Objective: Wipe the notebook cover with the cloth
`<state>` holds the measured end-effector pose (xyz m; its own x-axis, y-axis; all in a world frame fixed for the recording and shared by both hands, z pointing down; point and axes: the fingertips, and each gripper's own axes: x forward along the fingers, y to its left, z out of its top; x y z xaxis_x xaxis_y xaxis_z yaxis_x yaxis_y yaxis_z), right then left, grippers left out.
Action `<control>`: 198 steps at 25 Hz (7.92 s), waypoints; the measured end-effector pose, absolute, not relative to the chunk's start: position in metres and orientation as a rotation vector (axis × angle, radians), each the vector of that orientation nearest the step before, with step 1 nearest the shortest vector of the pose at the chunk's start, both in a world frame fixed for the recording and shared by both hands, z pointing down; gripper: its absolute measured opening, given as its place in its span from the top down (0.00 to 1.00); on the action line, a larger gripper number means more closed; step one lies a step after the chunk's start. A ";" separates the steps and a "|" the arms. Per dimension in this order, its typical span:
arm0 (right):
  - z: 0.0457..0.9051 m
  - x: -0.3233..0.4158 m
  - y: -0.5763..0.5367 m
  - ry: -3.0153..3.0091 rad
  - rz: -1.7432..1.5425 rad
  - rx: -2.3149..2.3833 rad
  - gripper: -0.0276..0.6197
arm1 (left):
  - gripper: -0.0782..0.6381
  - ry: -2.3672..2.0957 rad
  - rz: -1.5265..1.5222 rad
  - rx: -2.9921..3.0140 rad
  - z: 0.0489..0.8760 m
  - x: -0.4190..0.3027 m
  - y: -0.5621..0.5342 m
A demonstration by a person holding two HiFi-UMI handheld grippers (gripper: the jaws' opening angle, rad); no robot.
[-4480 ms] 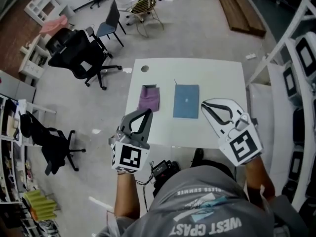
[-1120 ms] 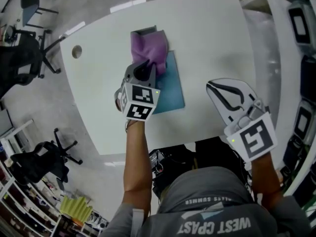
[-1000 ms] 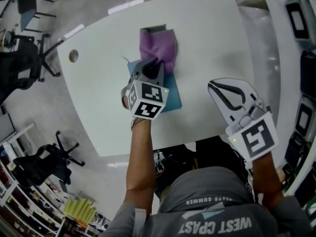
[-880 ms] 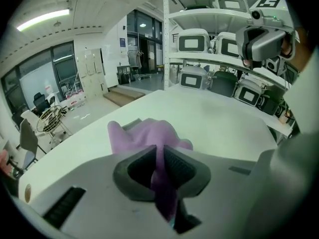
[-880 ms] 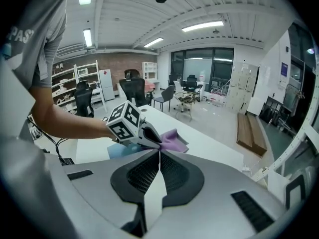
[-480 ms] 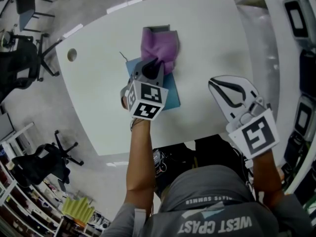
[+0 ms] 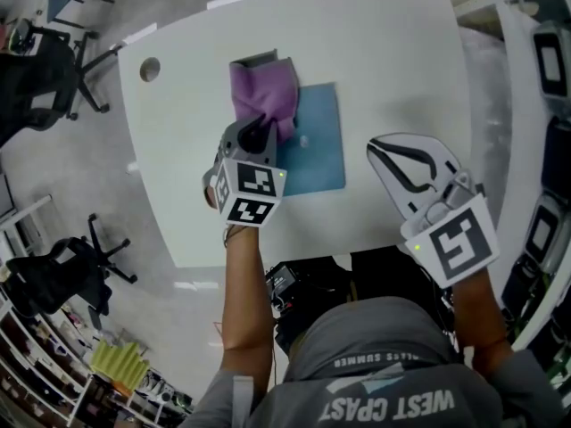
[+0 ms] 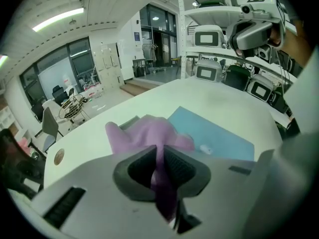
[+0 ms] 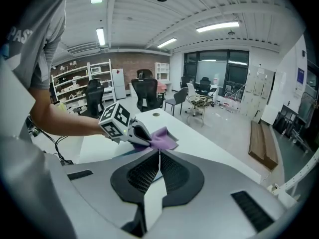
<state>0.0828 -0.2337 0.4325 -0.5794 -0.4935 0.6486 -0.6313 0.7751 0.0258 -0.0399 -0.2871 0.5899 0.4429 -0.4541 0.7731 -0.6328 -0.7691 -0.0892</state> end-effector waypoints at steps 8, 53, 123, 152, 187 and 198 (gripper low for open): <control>0.438 0.102 -0.225 -2.269 0.317 0.919 0.91 | 0.83 -0.689 1.216 2.621 0.590 0.044 -0.263; 0.440 0.148 -0.187 -2.236 0.346 0.991 0.91 | 0.83 -0.590 1.215 2.640 0.593 0.088 -0.205; 0.452 0.144 -0.186 -2.243 0.357 0.987 0.91 | 0.83 -0.435 1.281 2.621 0.599 0.087 -0.128; 0.453 0.107 -0.220 -2.248 0.346 0.913 0.91 | 0.83 -0.944 1.187 2.506 0.580 -0.043 -0.293; 0.307 0.024 -0.206 -2.457 0.024 0.765 0.91 | 0.76 -1.413 1.155 2.320 0.429 -0.230 -0.213; 0.196 -0.001 -0.163 -2.666 -0.170 0.672 0.91 | 0.89 -1.509 0.544 2.705 0.209 -0.170 -0.157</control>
<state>-0.0010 -0.1628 0.1959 -0.8112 -0.4781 0.3366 -0.4316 0.8780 0.2070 -0.1699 -0.1568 0.2087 0.4797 -0.8259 0.2963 -0.8249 -0.5396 -0.1684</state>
